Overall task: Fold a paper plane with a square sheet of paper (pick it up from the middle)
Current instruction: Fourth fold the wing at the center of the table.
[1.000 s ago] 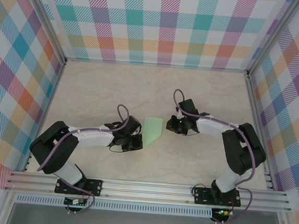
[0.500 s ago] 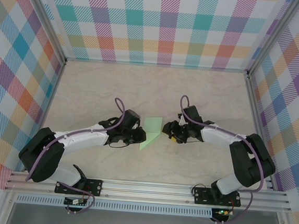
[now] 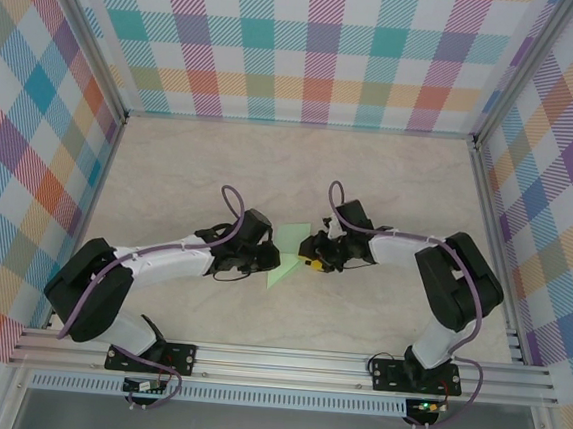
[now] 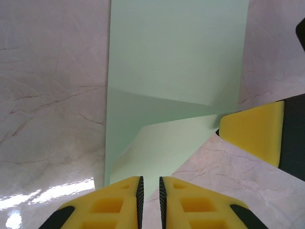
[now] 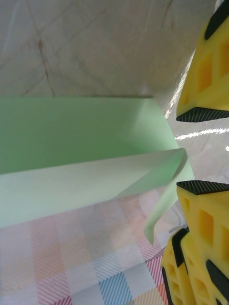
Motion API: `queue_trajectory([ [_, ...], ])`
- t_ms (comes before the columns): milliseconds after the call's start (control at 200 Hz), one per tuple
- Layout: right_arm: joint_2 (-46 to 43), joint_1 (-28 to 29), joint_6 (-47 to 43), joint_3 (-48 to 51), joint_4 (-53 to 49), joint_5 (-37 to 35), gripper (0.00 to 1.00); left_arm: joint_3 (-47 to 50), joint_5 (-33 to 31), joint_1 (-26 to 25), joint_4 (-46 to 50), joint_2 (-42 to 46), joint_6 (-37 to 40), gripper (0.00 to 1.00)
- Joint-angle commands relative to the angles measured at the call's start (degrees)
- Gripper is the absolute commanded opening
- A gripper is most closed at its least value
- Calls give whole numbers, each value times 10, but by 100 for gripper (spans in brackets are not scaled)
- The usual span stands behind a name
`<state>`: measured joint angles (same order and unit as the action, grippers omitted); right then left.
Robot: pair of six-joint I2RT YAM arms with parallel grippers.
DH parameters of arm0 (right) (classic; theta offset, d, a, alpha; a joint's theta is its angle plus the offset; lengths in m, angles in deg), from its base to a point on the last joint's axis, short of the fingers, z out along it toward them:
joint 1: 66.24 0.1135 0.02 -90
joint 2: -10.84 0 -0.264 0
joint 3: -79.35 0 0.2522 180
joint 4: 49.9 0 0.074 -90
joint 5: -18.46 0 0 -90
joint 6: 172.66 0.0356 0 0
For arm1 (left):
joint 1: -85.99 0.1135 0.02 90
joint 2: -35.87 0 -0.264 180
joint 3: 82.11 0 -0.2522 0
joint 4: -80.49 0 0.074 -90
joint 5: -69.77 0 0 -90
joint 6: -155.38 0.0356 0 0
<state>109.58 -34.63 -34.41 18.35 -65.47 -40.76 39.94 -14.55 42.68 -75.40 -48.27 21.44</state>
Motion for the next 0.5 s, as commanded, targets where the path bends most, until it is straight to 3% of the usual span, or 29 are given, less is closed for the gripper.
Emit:
queue_trajectory([
  [0,16,3,-26,-19,22,36,38,-13,-15,5,12,-14,-4,19],
  [495,62,6,-74,-50,31,90,29,-28,-4,24,15,-73,7,19],
])
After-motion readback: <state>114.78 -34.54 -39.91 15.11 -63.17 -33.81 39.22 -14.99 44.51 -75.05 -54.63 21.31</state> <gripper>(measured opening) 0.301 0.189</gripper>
